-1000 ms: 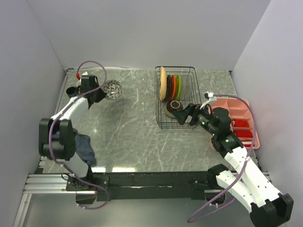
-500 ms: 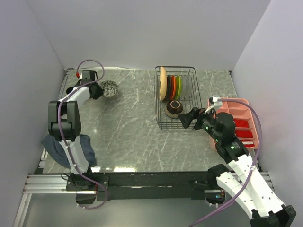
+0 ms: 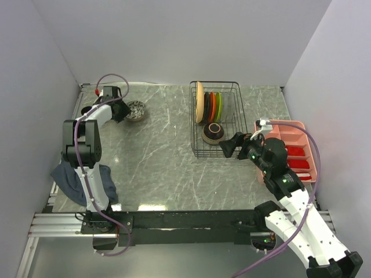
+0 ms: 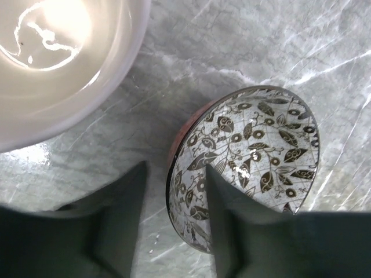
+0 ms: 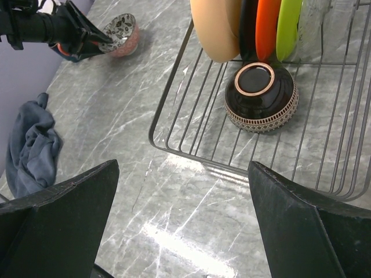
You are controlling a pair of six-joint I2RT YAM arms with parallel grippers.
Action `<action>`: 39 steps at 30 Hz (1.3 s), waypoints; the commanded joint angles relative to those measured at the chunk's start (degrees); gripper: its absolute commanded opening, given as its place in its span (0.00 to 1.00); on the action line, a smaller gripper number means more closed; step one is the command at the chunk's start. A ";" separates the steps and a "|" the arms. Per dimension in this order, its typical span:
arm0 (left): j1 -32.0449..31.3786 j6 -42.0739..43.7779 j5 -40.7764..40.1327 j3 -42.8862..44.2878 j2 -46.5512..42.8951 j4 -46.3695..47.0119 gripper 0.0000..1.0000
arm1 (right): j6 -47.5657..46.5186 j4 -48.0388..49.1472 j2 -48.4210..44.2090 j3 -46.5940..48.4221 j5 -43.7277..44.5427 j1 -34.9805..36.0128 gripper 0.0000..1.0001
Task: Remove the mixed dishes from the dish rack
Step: Place the bowl at the center of the board, then pick up the bowl from the dish rack.
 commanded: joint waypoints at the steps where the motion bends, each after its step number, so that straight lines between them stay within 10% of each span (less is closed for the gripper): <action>1: -0.10 0.73 0.94 -0.94 -4.46 1.11 0.57 | -0.44 2.09 0.35 0.84 0.01 -0.38 1.00; 16: -2.47 8.37 0.41 -17.10 -27.74 1.90 0.99 | 9.92 3.07 10.01 5.32 0.19 -2.84 1.00; 39: -11.53 23.31 -1.26 -56.50 -86.47 10.95 0.99 | 10.11 3.50 43.58 19.47 -9.31 -12.16 1.00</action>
